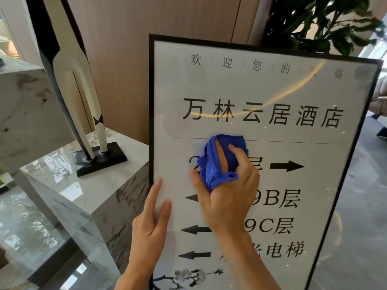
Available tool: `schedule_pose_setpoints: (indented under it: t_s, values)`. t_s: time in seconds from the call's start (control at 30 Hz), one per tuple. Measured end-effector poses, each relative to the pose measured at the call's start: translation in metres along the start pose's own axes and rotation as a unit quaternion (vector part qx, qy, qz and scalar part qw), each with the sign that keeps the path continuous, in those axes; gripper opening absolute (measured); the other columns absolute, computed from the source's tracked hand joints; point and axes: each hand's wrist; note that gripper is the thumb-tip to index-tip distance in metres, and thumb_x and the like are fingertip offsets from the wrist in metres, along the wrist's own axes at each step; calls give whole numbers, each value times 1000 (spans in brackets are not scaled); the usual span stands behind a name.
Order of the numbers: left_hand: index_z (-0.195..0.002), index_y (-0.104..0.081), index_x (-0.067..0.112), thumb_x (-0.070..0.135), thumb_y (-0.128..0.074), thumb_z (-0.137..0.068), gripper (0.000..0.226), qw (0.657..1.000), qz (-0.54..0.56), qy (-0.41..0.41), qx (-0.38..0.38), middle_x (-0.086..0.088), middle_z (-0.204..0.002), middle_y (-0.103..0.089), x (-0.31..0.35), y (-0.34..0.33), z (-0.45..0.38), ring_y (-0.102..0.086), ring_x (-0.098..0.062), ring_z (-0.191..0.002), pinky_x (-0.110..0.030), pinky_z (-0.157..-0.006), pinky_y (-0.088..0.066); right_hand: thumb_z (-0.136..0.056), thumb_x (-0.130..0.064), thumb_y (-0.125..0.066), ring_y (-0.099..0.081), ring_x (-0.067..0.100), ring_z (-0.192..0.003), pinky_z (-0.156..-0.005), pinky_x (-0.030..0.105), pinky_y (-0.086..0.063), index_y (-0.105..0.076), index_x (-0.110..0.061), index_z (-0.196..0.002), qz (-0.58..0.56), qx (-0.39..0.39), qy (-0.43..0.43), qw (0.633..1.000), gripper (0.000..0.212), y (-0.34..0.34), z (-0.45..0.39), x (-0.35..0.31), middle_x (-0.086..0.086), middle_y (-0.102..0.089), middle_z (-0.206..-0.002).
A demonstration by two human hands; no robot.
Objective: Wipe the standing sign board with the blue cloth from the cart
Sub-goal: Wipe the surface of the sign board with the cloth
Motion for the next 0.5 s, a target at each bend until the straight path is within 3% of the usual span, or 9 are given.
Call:
schedule_pose_setpoints:
  t_s: [0.1, 0.17, 0.23, 0.33, 0.5]
  values:
    - [-129, -29, 78, 48, -48, -91, 52, 1000, -4, 12, 9, -19, -56, -48, 2, -1, 1, -41, -6, -45, -22, -43, -37, -92, -72, -36, -48, 29, -117, -98, 41, -39, -63, -25, -126, -19, -19, -11, 1000, 64, 3, -2, -2, 4, -43, -143]
    - [-128, -28, 79, 48, -48, -91, 52, 1000, -8, 21, 12, -24, -60, -53, 4, -1, 1, -44, -9, -46, -34, -47, -41, -96, -67, -30, -48, 26, -115, -97, 40, -40, -59, -27, -130, -27, -17, -24, 999, 59, 4, -3, -5, 4, -44, -143]
    - [-128, -28, 79, 49, -48, -91, 52, 1000, -9, 24, 13, -24, -58, -52, 6, -1, 1, -43, -10, -44, -36, -47, -41, -101, -59, -25, -48, 23, -110, -93, 40, -41, -57, -28, -124, -29, -4, -40, 999, 50, 3, -5, -7, 4, -47, -141]
    - [-129, -28, 79, 51, -47, -90, 51, 1000, 1, 22, 13, -19, -53, -46, 5, -1, 1, -40, -10, -44, -35, -46, -38, -103, -54, -29, -49, 23, -106, -90, 39, -43, -57, -29, -122, -14, 10, -54, 998, 42, 0, -5, -10, 5, -51, -138]
    - [-130, -29, 77, 51, -47, -91, 51, 1000, -2, 15, 5, 2, -50, -36, 0, -2, 2, -35, -4, -44, -21, -43, -32, -103, -49, -39, -53, 24, -105, -85, 44, -51, -55, -26, -124, -2, 21, -38, 999, 35, -3, -4, -5, 8, -53, -132]
Point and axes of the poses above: each hand's wrist, its own z-axis away from the middle knuckle, its own y-axis out of the back of the hand, x = y × z
